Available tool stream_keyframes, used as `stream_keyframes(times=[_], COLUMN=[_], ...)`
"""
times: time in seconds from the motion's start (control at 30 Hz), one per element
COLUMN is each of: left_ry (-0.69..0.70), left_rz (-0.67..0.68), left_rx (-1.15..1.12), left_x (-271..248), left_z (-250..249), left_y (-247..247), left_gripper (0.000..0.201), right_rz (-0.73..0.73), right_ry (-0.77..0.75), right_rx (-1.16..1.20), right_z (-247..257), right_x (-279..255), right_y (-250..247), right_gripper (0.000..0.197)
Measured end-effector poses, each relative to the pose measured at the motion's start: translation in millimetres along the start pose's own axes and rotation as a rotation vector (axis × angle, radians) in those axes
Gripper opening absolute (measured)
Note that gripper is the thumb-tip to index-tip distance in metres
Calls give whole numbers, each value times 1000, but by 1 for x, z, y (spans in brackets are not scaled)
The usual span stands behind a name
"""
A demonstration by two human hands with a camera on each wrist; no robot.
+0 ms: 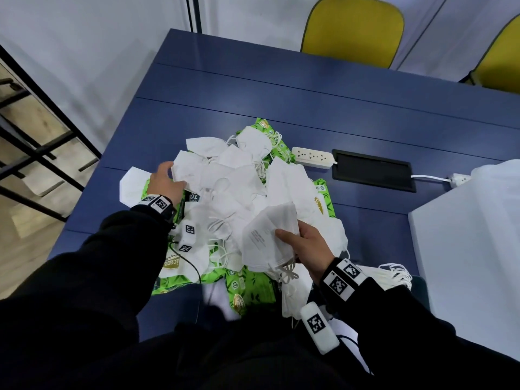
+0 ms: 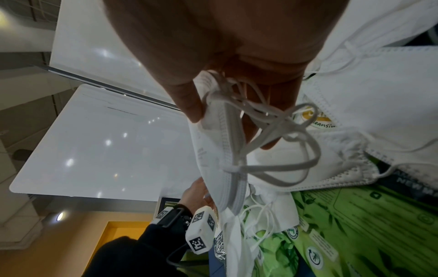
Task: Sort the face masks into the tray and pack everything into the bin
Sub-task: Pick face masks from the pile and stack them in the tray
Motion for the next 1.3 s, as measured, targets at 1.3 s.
stream_keyframes(times=[1.3], left_ry=[348], left_rz=[451], left_rx=[-377], left_x=[-207], left_z=[-96], left_y=[25], left_gripper=[15], right_rz=[-129], right_ry=[94], right_rx=[227], right_z=[9], right_x=[-17], right_y=[0], right_gripper=[37])
Point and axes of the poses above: each hand's wrist, its own x-axis towards the middle knuckle, its own y-axis out of the palm, z = x × y, the point moved 7 cm from there along x, towards the middle knuckle, and after that the axes turned 4 degrees about z, right-handed, at the moved point
